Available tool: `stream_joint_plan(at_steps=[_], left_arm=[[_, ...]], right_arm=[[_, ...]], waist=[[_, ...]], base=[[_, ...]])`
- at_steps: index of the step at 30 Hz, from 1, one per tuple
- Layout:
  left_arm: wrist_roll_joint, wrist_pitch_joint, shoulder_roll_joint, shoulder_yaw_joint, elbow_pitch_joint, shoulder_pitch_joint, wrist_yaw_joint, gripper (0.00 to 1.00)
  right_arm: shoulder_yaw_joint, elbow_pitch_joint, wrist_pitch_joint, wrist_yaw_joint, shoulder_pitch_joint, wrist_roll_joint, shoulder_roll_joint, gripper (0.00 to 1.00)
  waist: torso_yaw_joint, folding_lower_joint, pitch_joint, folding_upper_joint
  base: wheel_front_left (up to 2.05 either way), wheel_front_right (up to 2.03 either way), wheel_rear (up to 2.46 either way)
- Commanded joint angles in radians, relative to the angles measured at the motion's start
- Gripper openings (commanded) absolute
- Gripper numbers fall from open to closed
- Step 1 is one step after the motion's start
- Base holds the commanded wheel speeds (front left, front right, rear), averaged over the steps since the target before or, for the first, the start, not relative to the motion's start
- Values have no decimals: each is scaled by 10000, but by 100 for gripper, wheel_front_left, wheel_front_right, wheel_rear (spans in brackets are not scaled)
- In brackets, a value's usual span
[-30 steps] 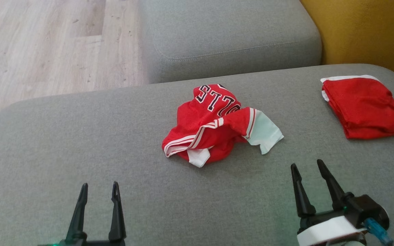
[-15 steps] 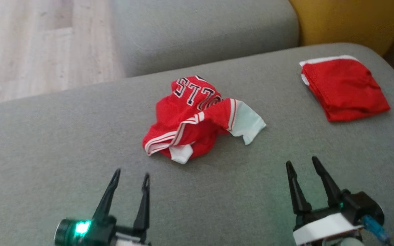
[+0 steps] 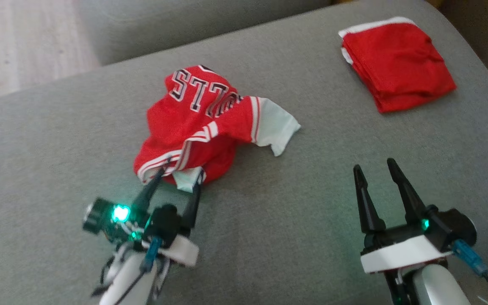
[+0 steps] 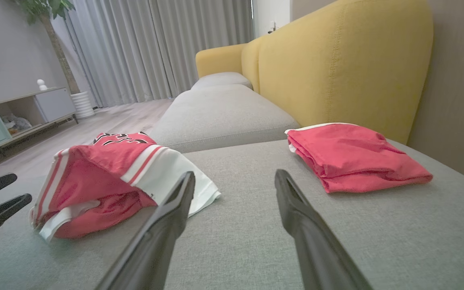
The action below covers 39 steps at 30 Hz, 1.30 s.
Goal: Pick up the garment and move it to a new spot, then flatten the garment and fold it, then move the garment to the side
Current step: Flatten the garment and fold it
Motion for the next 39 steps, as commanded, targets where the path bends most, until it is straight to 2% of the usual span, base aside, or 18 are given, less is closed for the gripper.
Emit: stream_joint_plan(at_steps=[1, 6, 13, 14, 16, 23, 28, 31, 36, 39], left_arm=[[91, -51, 153, 332, -215, -671, 181, 100], [211, -51, 509, -18, 184, -1437, 465, 100], [109, -51, 941, -610, 416, -2216, 432, 100], [81, -51, 982, -701, 341, -2317, 436, 56], [-25, -51, 1033, -1033, -6, -2597, 372, 0], [-69, -51, 1152, -1934, -1491, -4016, -74, 0], [36, -51, 1520, -2230, -2049, -6200, -829, 0], [60, -51, 1786, -2002, -2025, -7838, -1113, 0], [-282, -51, 2077, -1241, -1993, -9740, -1080, 0], [-637, -51, 2492, -757, -1959, -9676, -933, 0]], right_arm=[[235, -356, -36, -7, -431, 71, -39, 100], [306, -387, -36, -7, -522, 186, -39, 100], [430, -396, -36, -7, -685, 298, -39, 100], [428, -401, -36, -7, -709, 302, -39, 100], [387, -407, -36, -7, -748, 301, -39, 100], [364, -383, -36, -7, -764, 402, -39, 100], [591, -347, -36, -7, -796, 524, -39, 100], [669, -337, -36, -7, -831, 629, -39, 100], [439, -386, -36, -7, -691, 668, -39, 100], [333, -413, -36, -7, -606, 656, -39, 100]], waist=[[-358, -2, 354, 0], [-645, -2, 689, 0], [-891, -2, 988, 0], [-920, -2, 1015, 0], [-964, -2, 1046, 0], [-956, -2, 992, 0], [-987, -2, 881, 0], [-1058, -2, 792, 0], [-868, -2, 652, 0], [-620, -2, 624, 0]], base=[[0, 0, 0], [0, 0, 0], [0, 0, 0], [0, 0, 0], [0, 0, 0], [0, 0, 0], [0, 0, 0], [0, 0, 0], [0, 0, 0], [0, 0, 0]])
